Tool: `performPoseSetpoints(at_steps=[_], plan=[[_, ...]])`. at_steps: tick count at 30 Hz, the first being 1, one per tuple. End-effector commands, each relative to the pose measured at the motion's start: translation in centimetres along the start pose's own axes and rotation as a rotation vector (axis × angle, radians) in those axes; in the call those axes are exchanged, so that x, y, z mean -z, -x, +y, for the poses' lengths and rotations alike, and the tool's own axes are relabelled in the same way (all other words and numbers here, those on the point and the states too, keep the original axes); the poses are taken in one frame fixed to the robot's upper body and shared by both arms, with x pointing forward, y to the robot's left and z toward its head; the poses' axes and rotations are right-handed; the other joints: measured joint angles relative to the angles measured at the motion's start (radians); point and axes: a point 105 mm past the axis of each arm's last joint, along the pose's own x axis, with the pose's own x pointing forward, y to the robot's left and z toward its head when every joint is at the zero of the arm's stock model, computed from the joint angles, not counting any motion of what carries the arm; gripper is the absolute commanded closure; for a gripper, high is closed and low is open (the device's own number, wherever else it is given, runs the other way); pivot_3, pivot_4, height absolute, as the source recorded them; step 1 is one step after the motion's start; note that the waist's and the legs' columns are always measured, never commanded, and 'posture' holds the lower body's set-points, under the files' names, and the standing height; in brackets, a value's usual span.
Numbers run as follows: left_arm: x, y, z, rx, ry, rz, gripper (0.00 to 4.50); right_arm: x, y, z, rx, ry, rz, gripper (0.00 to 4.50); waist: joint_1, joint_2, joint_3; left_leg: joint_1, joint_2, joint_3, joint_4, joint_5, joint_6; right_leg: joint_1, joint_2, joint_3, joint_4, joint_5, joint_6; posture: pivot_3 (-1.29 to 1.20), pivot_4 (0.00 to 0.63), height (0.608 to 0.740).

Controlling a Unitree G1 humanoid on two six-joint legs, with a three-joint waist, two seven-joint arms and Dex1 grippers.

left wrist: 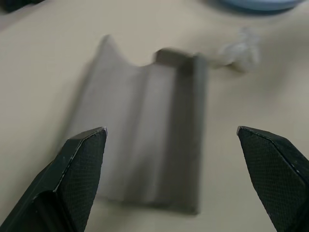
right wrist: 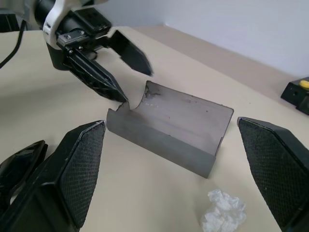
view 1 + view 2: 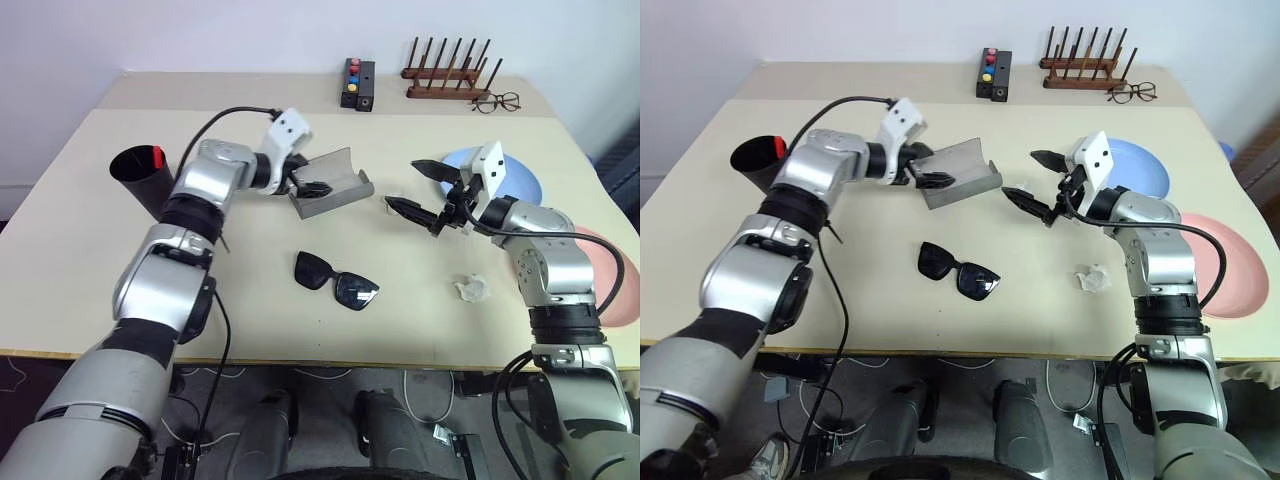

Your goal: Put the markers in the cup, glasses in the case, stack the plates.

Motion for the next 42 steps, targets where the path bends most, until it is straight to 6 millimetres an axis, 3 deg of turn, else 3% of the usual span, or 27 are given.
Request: performPoseSetpoints(at_steps=[1,5,12,18,21,27,35,42], plan=[[-0.9,-1.0,-0.8,0.009,-0.035,0.020,0.08,-1.7,0.9,-0.4,0.030,0.056,-0.040,0.00,0.000,0.000,0.000,0.000,0.000,0.000,0.000,0.000,0.000,0.000,0.000,0.000,0.000,0.000,0.000,0.00,0.150,0.740],[0.4,-2.1,-1.4,-0.016,-0.023,0.107,0.08,-1.9,1.3,-0.6,0.046,0.064,-0.042,0.00,-0.003,0.000,0.000,0.000,0.000,0.000,0.000,0.000,0.000,0.000,0.000,0.000,0.001,0.000,0.000,0.00,0.150,0.740],[1.3,-1.9,-0.7,-0.080,0.013,0.141,0.08,-1.9,1.8,-0.7,0.063,0.064,-0.046,0.00,-0.001,0.000,0.000,0.000,0.000,0.000,0.001,0.000,0.000,0.000,0.000,0.000,0.001,0.000,0.000,0.00,0.150,0.740],[3.0,-2.1,-1.4,-0.076,0.043,0.197,0.08,-1.7,1.8,-0.6,0.072,0.057,-0.048,0.00,-0.001,0.000,0.000,0.000,0.000,0.000,0.001,0.000,0.000,0.000,0.000,0.000,0.001,0.000,0.000,0.00,0.150,0.740],[3.4,-2.3,-1.8,-0.078,0.041,0.214,0.91,-1.7,1.7,-0.6,0.073,0.055,-0.048,0.00,0.000,0.000,0.000,0.000,0.000,0.000,0.001,0.000,0.000,0.000,0.000,0.000,0.001,0.000,0.000,0.00,0.150,0.740],[3.7,-2.5,-2.2,-0.075,0.047,0.221,3.90,-1.9,1.5,-0.5,0.074,0.058,-0.052,0.00,0.000,0.000,0.000,0.000,0.000,0.000,0.001,0.000,0.000,0.000,0.000,0.000,0.001,0.000,0.000,0.00,0.150,0.740],[2.6,-1.5,-2.5,-0.004,-0.027,0.159,3.90,-1.9,1.5,-0.4,0.078,0.063,-0.054,0.00,-0.002,0.000,0.000,0.000,0.000,0.000,0.001,0.000,0.000,0.000,0.000,0.000,0.001,0.000,0.000,0.00,0.150,0.740],[3.5,1.6,-1.9,0.111,-0.184,0.179,3.90,-2.1,1.5,-0.6,0.088,0.069,-0.057,0.00,-0.001,0.000,0.000,0.000,0.000,0.000,0.001,0.000,0.000,0.000,0.000,0.000,0.001,0.000,0.000,0.00,0.150,0.740]])
